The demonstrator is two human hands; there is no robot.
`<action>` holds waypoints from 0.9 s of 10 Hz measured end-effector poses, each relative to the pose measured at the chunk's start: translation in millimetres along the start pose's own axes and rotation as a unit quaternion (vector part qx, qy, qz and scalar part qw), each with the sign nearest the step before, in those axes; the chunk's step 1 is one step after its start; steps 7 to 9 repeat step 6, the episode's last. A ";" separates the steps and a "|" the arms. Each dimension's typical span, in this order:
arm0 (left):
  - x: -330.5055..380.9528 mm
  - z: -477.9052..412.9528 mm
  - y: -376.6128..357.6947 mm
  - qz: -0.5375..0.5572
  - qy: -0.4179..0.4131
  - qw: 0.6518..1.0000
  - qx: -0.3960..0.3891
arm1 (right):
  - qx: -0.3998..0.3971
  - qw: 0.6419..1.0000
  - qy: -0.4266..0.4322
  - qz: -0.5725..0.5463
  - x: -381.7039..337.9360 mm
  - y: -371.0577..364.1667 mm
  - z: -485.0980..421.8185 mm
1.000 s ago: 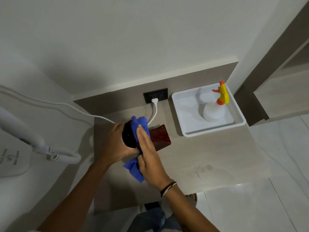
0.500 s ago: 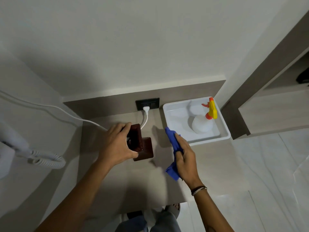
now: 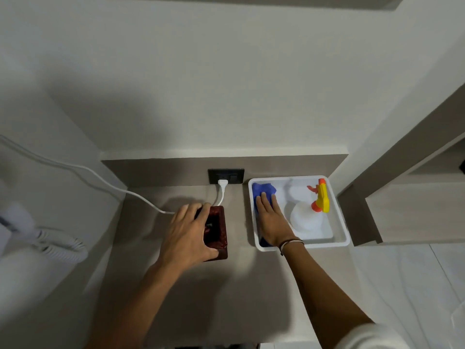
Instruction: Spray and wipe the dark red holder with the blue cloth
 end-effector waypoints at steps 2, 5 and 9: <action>0.5 7.6 -7.0 0.032 -0.019 0.999 -0.011 | -0.079 0.995 -0.025 0.059 4.9 -31.4 3.1; 5.6 12.6 -2.9 0.013 -0.046 0.999 0.025 | 0.083 0.991 -0.045 -0.096 -9.2 5.3 23.7; 5.5 14.7 -1.9 0.026 -0.062 0.998 0.019 | 0.149 0.984 -0.020 -0.098 -34.1 24.1 35.4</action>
Point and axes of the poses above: each hand's wrist, its own z-axis away from the middle knuckle, its own y-axis out of the back of the hand, x = y × z, the point moved 8 cm from there along -z, towards the middle knuckle, and after that the axes turned 10 degrees about y, right-handed, at the moved point
